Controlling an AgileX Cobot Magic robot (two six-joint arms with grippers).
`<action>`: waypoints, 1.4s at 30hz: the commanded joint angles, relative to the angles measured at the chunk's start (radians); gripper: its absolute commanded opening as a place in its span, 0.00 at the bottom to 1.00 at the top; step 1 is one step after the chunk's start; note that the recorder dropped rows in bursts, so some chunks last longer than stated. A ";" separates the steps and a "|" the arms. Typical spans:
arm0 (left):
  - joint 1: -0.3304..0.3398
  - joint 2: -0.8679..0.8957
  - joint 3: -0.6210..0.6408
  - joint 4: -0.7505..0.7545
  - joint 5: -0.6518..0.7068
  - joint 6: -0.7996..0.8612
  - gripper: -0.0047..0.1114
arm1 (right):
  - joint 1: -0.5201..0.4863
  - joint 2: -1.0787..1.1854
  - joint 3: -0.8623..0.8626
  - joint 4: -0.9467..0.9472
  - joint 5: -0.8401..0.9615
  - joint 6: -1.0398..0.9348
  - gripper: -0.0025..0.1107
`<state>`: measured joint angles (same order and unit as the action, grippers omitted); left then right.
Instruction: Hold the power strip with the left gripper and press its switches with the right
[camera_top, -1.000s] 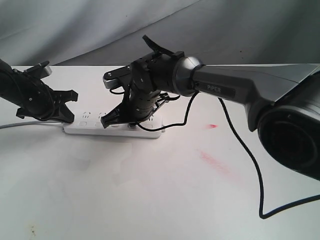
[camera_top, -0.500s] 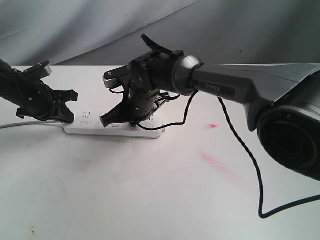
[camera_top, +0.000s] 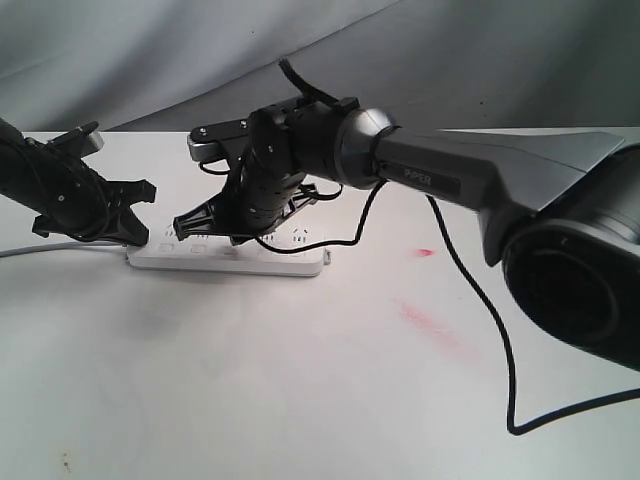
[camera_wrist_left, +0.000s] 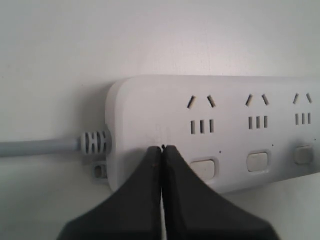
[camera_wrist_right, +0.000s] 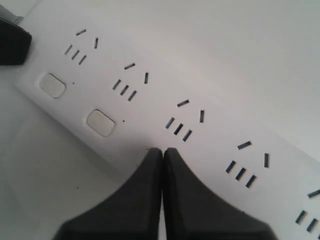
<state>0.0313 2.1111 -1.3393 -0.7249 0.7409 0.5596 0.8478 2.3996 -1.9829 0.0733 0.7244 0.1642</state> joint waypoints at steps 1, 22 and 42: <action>0.000 -0.003 -0.004 0.002 -0.004 -0.001 0.04 | 0.002 0.015 -0.005 0.021 -0.036 -0.005 0.02; 0.000 -0.003 -0.004 0.002 -0.004 -0.001 0.04 | 0.011 0.069 -0.005 0.014 0.048 -0.006 0.02; 0.000 -0.003 -0.004 0.002 -0.004 -0.001 0.04 | 0.050 0.024 -0.008 -0.135 0.033 0.053 0.02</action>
<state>0.0313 2.1111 -1.3393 -0.7249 0.7409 0.5596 0.9058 2.4363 -1.9955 -0.0352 0.7606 0.2076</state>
